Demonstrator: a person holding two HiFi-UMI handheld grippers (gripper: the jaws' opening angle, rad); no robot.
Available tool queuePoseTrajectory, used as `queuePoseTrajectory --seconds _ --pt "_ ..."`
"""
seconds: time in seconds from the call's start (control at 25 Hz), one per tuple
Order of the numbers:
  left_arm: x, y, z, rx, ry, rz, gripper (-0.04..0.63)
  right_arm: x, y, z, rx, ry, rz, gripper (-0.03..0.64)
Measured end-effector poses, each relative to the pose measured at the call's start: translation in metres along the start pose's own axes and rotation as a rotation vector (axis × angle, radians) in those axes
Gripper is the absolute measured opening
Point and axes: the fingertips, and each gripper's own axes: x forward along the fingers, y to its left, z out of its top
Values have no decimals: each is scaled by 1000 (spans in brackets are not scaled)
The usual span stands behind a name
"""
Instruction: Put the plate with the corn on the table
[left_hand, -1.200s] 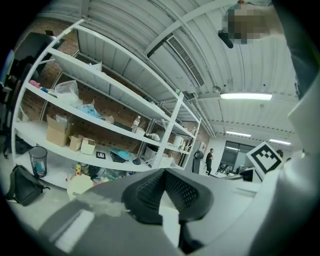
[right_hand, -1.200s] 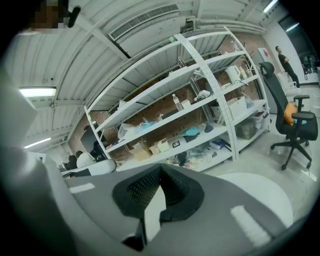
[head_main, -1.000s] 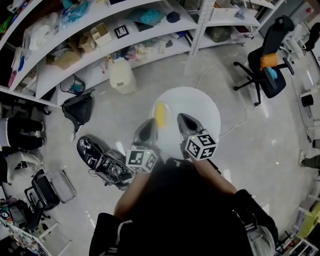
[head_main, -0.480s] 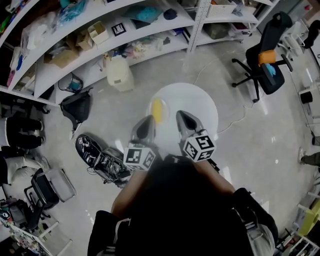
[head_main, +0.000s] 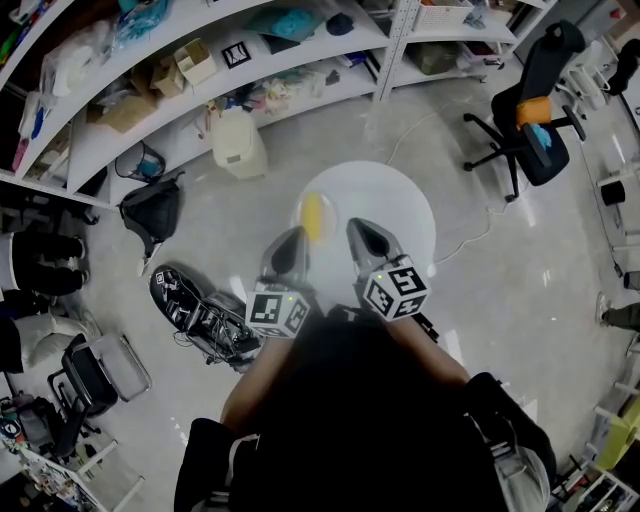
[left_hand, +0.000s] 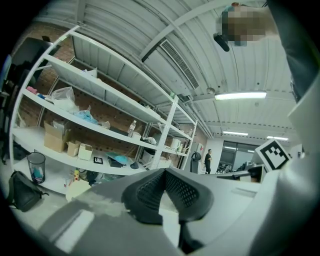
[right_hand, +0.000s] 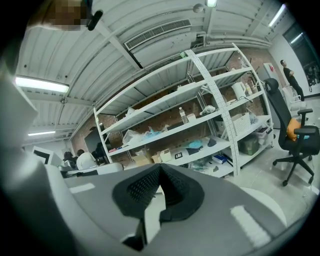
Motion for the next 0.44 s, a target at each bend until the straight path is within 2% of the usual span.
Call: queuePoseTrajectory --seconds 0.44 --pt "5 -5 -4 2 11 -3 3 -5 -12 -3 -21 5 -49 8"
